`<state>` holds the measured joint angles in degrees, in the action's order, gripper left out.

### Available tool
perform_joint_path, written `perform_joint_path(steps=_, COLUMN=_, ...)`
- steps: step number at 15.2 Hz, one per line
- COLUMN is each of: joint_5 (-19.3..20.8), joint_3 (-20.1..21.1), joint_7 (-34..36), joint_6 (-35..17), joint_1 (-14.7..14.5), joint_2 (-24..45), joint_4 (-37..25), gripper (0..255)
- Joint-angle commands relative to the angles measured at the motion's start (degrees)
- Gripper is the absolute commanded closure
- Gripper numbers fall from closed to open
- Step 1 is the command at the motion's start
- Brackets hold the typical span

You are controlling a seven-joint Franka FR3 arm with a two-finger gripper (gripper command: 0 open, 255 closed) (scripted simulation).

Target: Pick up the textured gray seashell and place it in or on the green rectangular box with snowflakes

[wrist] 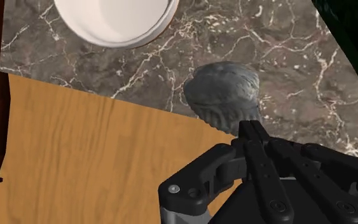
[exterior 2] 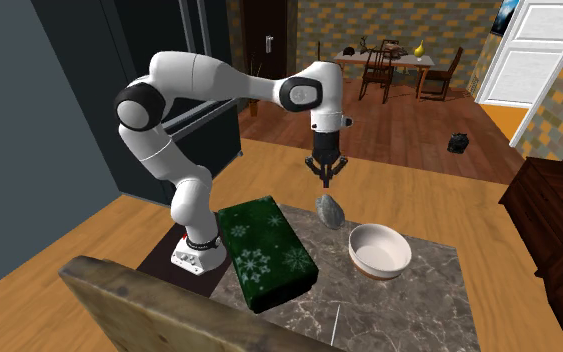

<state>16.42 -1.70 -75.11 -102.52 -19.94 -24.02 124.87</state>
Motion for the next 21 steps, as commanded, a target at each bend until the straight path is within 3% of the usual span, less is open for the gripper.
perform_joint_path(steps=1, joint_5=0.0, joint_3=0.0, joint_7=0.0, joint_6=-0.01, joint_1=0.0, joint_2=0.01, joint_4=0.01, gripper=0)
perform_joint_path(steps=4, joint_5=-12.56, joint_3=-15.46, joint_7=-21.82, joint_6=-13.2, joint_1=-2.51, joint_2=-8.25, joint_4=8.67, gripper=0)
perform_joint_path(steps=5, joint_5=-13.0, joint_3=-16.43, joint_7=-22.71, joint_6=-13.59, joint_1=-2.99, joint_2=-8.49, joint_4=8.91, gripper=0)
perform_joint_path(steps=12, joint_5=-13.21, joint_3=-17.17, joint_7=-22.96, joint_6=-19.78, joint_1=-3.45, joint_2=-6.27, joint_4=12.89, gripper=0)
perform_joint_path(steps=20, joint_5=-13.21, joint_3=-17.16, joint_7=-22.96, joint_6=-19.77, joint_1=-3.45, joint_2=-6.27, joint_4=12.89, gripper=0)
perform_joint_path(steps=21, joint_5=-13.21, joint_3=-17.16, joint_7=-22.96, joint_6=-19.77, joint_1=-3.45, joint_2=-6.27, joint_4=12.89, gripper=255)
